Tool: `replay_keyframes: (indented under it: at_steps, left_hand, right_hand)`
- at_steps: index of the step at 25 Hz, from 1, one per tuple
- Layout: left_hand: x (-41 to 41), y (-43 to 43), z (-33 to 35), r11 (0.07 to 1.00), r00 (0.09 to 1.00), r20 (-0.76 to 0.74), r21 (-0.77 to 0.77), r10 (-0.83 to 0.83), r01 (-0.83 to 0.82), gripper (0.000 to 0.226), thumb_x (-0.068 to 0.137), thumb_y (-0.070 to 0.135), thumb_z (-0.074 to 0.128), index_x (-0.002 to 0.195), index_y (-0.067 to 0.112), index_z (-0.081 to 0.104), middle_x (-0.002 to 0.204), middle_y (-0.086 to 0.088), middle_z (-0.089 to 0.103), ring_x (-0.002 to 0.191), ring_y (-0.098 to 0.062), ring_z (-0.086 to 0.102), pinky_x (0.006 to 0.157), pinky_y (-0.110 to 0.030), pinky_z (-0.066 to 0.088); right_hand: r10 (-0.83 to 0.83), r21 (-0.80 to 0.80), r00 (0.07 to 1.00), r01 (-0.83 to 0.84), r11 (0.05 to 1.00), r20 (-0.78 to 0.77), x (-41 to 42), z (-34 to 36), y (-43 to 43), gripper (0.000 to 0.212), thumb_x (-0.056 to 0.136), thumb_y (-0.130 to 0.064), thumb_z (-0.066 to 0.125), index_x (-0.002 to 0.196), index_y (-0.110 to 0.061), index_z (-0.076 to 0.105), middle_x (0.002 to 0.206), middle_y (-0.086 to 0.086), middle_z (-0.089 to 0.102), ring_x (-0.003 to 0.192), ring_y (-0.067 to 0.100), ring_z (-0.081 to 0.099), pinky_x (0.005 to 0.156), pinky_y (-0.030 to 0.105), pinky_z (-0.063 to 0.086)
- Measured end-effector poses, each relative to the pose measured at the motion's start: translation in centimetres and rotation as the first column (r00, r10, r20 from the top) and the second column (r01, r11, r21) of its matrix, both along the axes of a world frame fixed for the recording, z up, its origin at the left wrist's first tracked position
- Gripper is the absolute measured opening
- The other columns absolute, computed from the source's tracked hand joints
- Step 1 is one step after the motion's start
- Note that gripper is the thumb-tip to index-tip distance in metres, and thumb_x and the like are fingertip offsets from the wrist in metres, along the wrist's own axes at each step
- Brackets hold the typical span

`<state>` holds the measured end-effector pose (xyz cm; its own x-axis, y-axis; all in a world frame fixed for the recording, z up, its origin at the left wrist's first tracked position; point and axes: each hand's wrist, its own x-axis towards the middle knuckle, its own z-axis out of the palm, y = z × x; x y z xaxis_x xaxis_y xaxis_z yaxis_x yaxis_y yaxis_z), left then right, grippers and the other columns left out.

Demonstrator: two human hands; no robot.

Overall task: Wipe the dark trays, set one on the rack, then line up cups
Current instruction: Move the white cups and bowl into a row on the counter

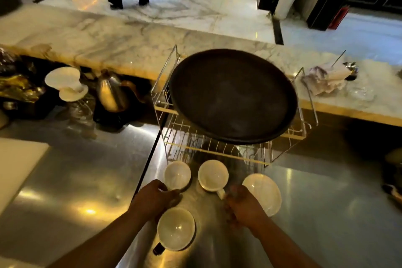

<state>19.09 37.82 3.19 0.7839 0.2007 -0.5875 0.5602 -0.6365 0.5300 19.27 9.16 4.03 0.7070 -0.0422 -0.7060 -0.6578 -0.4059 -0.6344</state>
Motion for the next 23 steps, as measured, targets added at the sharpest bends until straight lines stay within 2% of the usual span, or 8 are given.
replay_keyframes:
  at_steps: [2,5,7,10,14,17,20,23]
  left_hand:
    - [0.2,-0.3,-1.0,1.000,1.000,-0.024,0.007,0.003,-0.003,0.053,0.058,0.081,0.071,0.079,0.033,0.060,0.063,0.009,0.071,0.062,-0.004,0.068,0.054,-0.025,0.046]
    - [0.5,-0.2,-2.0,0.997,0.998,-0.022,0.060,-0.053,0.054,0.041,0.068,0.071,0.076,0.074,0.035,0.057,0.063,0.012,0.067,0.063,0.000,0.062,0.055,-0.023,0.043]
    - [0.6,0.0,-2.3,0.998,0.998,-0.017,0.036,-0.056,0.056,0.030,0.076,0.061,0.075,0.079,0.036,0.058,0.075,0.012,0.070,0.072,-0.005,0.065,0.065,-0.026,0.051]
    - [0.8,0.4,-2.0,0.999,1.000,-0.015,-0.048,-0.001,0.000,0.013,0.089,0.045,0.071,0.088,0.034,0.064,0.084,0.004,0.075,0.082,-0.018,0.072,0.082,-0.038,0.060]
    - [1.0,0.4,-0.4,0.921,0.991,-0.115,-0.375,0.066,-0.105,0.025,0.100,0.032,0.062,0.101,0.010,0.072,0.091,-0.017,0.079,0.075,-0.030,0.071,0.070,-0.040,0.053]
    - [1.4,0.1,1.5,0.878,0.988,-0.095,-0.455,0.119,-0.150,0.026,0.103,0.026,0.056,0.108,0.003,0.069,0.099,-0.027,0.076,0.075,-0.025,0.075,0.067,-0.032,0.053]
    - [2.0,-0.3,3.2,0.886,0.996,-0.059,-0.454,0.074,-0.093,0.027,0.104,0.024,0.055,0.106,0.001,0.068,0.088,-0.022,0.077,0.057,-0.010,0.070,0.051,-0.019,0.049]
    - [2.7,-1.1,4.8,0.883,0.999,-0.037,-0.469,0.023,-0.038,0.023,0.103,0.023,0.056,0.101,0.004,0.069,0.069,-0.005,0.073,0.049,-0.006,0.066,0.044,-0.016,0.046]
  right_hand:
    - [0.003,-0.009,1.000,-0.003,1.000,0.015,0.4,-1.2,0.6,0.006,0.098,-0.033,0.062,0.103,-0.034,0.058,0.087,0.018,0.071,0.064,0.024,0.065,0.061,0.044,0.063]
    - [-0.016,0.015,1.000,0.016,1.000,0.006,0.8,-2.3,1.6,0.004,0.100,-0.030,0.060,0.098,-0.029,0.063,0.079,0.016,0.066,0.061,0.024,0.063,0.062,0.044,0.064]
    - [-0.040,0.031,0.999,0.041,0.999,-0.037,0.9,-2.8,2.0,0.011,0.102,-0.032,0.058,0.098,-0.023,0.064,0.079,0.016,0.067,0.059,0.023,0.064,0.059,0.041,0.064]
    - [-0.062,0.061,0.993,0.069,0.996,-0.101,1.0,-3.0,2.1,0.017,0.102,-0.034,0.056,0.100,-0.020,0.065,0.094,0.021,0.072,0.064,0.025,0.069,0.056,0.036,0.064]
    - [-0.144,0.148,0.980,0.164,0.975,-0.135,1.4,-2.7,2.4,0.009,0.102,-0.035,0.056,0.102,-0.029,0.062,0.105,0.017,0.071,0.087,0.042,0.074,0.064,0.047,0.065]
    - [-0.192,0.155,0.966,0.219,0.963,-0.173,1.9,-1.5,2.4,0.017,0.098,-0.039,0.059,0.104,-0.023,0.064,0.103,0.019,0.072,0.088,0.040,0.075,0.072,0.055,0.064]
    - [-0.217,0.139,0.958,0.245,0.960,-0.189,1.5,0.2,1.5,0.026,0.096,-0.042,0.061,0.101,-0.017,0.067,0.093,0.021,0.075,0.078,0.038,0.076,0.069,0.057,0.063]
    - [-0.276,0.137,0.949,0.296,0.945,-0.150,0.3,1.7,0.0,0.034,0.095,-0.042,0.059,0.099,-0.010,0.069,0.086,0.026,0.075,0.067,0.041,0.073,0.066,0.059,0.061]
